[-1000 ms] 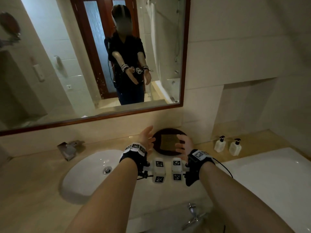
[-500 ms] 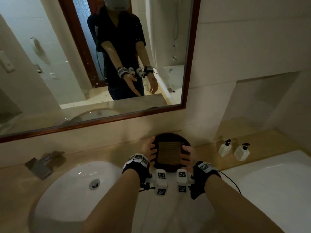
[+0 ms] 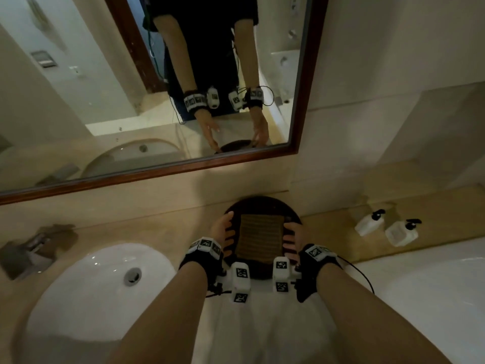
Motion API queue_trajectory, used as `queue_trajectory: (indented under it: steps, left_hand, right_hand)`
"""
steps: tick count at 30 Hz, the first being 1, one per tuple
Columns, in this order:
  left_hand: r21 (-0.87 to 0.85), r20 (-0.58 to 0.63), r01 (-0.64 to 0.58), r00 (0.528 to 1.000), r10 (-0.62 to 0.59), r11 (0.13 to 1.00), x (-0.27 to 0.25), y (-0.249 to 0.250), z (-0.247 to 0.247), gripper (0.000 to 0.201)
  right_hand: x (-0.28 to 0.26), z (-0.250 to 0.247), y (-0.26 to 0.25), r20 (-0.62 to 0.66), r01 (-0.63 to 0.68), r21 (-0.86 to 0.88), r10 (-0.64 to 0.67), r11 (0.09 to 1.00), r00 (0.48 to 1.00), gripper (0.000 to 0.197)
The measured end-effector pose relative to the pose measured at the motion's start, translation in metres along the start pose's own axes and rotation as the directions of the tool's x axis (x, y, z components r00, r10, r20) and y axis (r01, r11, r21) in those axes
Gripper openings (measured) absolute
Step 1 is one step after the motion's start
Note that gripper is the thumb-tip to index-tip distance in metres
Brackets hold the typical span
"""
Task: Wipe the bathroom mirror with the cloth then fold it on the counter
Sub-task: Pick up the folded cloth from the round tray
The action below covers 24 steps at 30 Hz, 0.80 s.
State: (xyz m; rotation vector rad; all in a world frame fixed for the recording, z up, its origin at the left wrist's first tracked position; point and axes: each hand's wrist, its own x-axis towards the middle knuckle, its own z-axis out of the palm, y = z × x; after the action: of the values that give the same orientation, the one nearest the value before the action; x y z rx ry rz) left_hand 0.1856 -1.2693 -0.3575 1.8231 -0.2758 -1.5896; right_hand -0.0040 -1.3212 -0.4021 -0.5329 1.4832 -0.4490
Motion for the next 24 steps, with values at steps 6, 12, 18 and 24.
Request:
queue_trajectory:
  steps: [6,12,18,24]
  left_hand:
    - [0.070,-0.030,0.042,0.999,-0.040,0.997,0.046,0.016,0.012,0.064]
    - [0.160,-0.052,0.089,0.995,-0.081,0.983,0.088,0.025,0.015,0.062]
    - [0.254,-0.095,0.072,0.994,-0.049,0.964,0.130,0.017,0.015,0.053]
    - [0.569,-0.071,-0.072,0.988,0.136,0.819,0.161,0.000,0.015,0.057]
  right_hand:
    - [0.045,0.001,-0.013,-0.014,-0.014,-0.070,0.013,0.997,1.000,0.041]
    - [0.089,-0.005,-0.028,-0.069,0.072,-0.210,-0.088,0.975,0.994,0.007]
    - [0.109,0.004,-0.029,-0.109,0.110,-0.383,-0.163,0.917,0.981,0.024]
    - [0.104,0.022,-0.021,-0.118,0.115,-0.639,-0.244,0.761,0.963,0.035]
